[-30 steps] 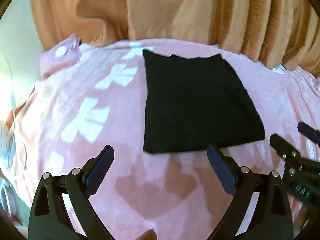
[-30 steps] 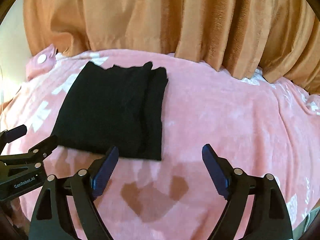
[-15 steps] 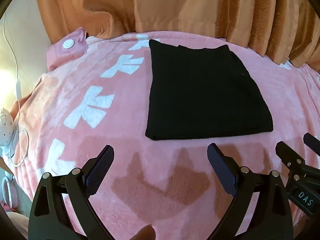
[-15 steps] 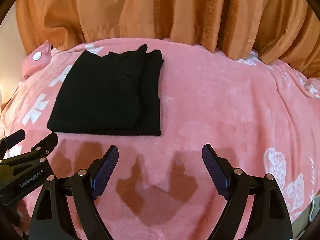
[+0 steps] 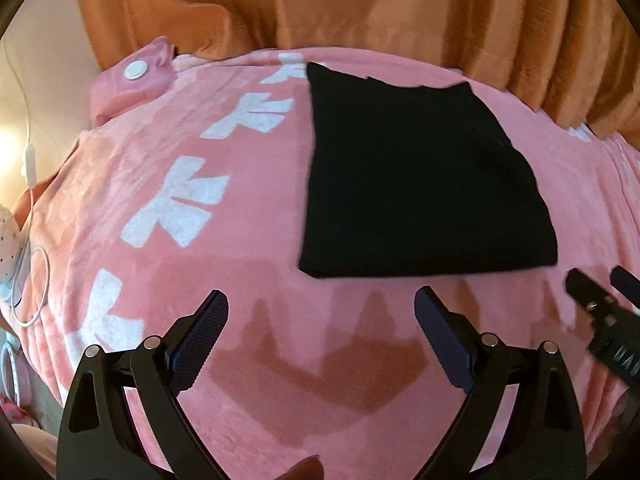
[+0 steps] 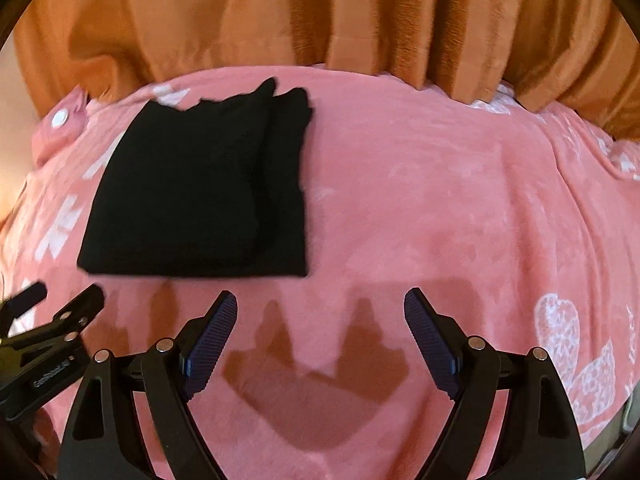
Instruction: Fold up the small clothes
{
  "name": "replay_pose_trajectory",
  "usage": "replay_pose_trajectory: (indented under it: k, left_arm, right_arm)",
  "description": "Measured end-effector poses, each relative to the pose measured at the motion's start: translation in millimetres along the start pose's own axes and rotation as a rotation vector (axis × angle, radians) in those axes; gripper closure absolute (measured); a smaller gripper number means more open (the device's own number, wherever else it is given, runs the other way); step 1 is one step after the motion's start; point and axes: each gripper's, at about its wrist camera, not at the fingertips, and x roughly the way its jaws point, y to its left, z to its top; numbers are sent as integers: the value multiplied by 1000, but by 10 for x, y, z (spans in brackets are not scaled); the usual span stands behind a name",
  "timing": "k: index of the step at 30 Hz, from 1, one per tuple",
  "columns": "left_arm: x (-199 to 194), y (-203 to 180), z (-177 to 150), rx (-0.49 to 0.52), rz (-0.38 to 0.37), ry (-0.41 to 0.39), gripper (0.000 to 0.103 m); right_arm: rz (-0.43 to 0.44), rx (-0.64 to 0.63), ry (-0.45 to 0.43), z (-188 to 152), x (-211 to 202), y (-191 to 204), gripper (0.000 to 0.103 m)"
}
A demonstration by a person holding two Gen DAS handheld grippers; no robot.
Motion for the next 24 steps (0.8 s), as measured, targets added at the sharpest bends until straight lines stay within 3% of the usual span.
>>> replay_pose_trajectory:
  k: [4, 13, 24]
  left_arm:
    - [31, 25, -11, 2, 11, 6, 11]
    - [37, -99, -68, 51, 39, -18, 11]
    - [70, -204, -92, 63, 37, -7, 12]
  right_arm:
    - [-1, 18, 12, -19, 21, -20, 20]
    - [-26, -115, 7, -203, 42, 295, 20]
    - [-20, -126, 8, -242, 42, 364, 20]
